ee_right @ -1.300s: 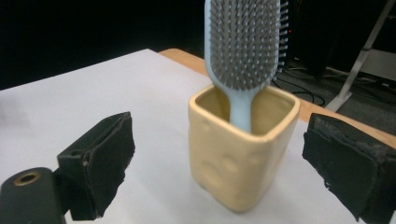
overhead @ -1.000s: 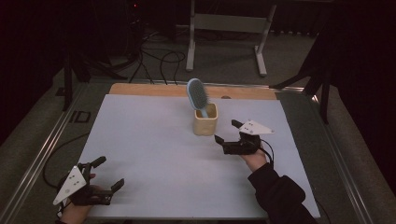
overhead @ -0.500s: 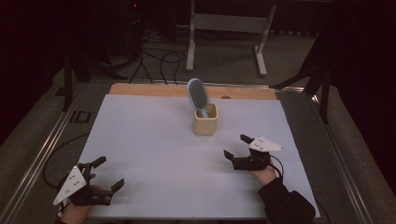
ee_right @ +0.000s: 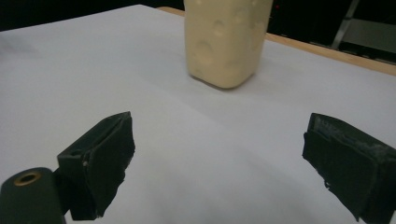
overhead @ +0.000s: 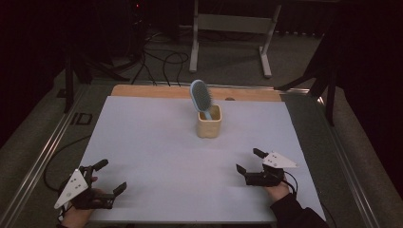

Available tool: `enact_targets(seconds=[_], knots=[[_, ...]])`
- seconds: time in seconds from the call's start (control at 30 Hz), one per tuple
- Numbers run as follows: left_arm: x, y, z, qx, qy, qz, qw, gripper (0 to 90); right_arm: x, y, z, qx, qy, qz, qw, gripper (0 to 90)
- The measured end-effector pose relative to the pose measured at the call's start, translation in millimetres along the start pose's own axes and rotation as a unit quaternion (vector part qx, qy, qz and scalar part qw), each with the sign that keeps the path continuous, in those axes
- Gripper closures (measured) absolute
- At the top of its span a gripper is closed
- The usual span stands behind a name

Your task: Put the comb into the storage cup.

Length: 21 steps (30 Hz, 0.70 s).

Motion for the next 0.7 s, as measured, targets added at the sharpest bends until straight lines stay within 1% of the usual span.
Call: enact_targets(seconds=[0.13, 0.17, 0.23, 0.33, 0.47, 0.53, 0.67, 0.7], knots=[[0.1, 0.0, 0.0, 0.001, 0.0, 0.0, 1.0, 0.0, 4.9, 6.1, -0.3, 0.005, 0.004, 0.005, 1.0, 8.8], [0.0, -0.1, -0.1, 0.001, 0.0, 0.0, 1.0, 0.0, 8.3, 11.3, -0.5, 0.006, 0.006, 0.009, 0.9999, 8.8], [0.2, -0.2, -0.2, 0.001, 0.0, 0.0, 1.0, 0.0, 10.9, 15.2, -0.9, 0.009, 0.016, 0.013, 0.9998, 8.8], [0.2, -0.3, -0.3, 0.001, 0.0, 0.001, 1.0, 0.0, 12.7, 19.3, -1.8, 0.012, 0.015, 0.016, 0.9997, 8.8], [0.0, -0.1, -0.4, 0.001, -0.001, 0.001, 1.0, 0.0, 13.8, 27.9, -4.2, 0.024, 0.013, 0.017, 0.9995, 8.8], [0.1, 0.0, -0.3, 0.001, 0.0, 0.0, 1.0, 0.0, 15.3, 31.7, -4.5, 0.024, 0.01, 0.018, 0.9995, 8.8], [0.3, -0.1, -0.4, 0.001, 0.0, 0.001, 1.0, 0.0, 19.5, 40.1, -5.3, 0.028, -0.002, 0.022, 0.9994, 8.8], [0.3, -0.1, -0.4, 0.001, 0.0, 0.001, 1.0, 0.0, 19.8, 42.1, -5.7, 0.032, -0.003, 0.022, 0.9992, 8.8]])
Point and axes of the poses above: each handheld gripper's, and its own axes: y roughly backward along the jaws, x roughly out of its underside, z roughly to its left, the point moved 6 cm from there along -y, roughly forward along the jaws, and after that the axes turned 15 degrees about -z, right-handed, at the moved point
